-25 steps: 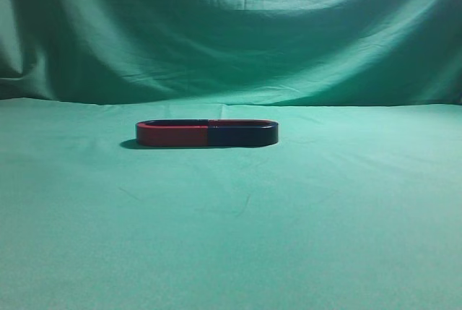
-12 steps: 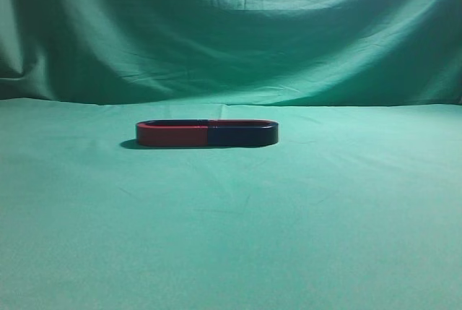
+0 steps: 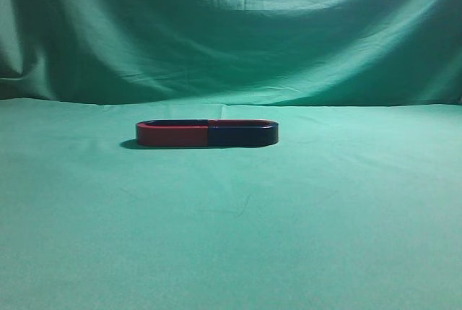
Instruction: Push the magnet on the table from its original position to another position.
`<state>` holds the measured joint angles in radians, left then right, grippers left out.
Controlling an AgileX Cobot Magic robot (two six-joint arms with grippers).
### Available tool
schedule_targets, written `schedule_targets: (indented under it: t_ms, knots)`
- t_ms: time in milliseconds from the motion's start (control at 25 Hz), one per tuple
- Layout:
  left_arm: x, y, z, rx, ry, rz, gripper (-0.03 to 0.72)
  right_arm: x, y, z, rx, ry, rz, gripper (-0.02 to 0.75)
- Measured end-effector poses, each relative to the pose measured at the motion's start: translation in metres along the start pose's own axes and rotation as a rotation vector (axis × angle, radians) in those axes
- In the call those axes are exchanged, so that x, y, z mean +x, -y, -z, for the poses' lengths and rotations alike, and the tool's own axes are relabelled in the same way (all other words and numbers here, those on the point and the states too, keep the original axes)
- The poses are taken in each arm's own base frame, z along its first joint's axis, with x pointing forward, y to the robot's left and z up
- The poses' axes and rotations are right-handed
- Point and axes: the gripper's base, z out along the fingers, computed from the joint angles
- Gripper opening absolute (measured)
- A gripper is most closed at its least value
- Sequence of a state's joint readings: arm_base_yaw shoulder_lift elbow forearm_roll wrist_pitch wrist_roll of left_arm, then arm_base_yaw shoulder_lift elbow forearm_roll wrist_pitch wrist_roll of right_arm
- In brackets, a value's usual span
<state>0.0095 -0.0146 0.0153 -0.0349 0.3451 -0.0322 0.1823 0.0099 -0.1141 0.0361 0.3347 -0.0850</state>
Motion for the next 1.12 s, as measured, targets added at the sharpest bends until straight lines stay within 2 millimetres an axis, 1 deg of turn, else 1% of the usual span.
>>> schedule_targets:
  t_ms: [120, 200, 480, 1120]
  knots:
    - [0.000, 0.000, 0.000, 0.000, 0.000, 0.000, 0.399, 0.031, 0.002, -0.008, 0.059, -0.064, -0.010, 0.000]
    - [0.000, 0.000, 0.000, 0.000, 0.000, 0.000, 0.399, 0.042, 0.002, -0.010, 0.073, -0.094, -0.012, 0.000]
    - [0.000, 0.000, 0.000, 0.000, 0.000, 0.000, 0.399, 0.048, 0.002, -0.009, 0.074, -0.159, 0.003, 0.000]
    - [0.000, 0.000, 0.000, 0.000, 0.000, 0.000, 0.399, 0.049, 0.002, -0.009, 0.074, -0.165, 0.005, 0.000]
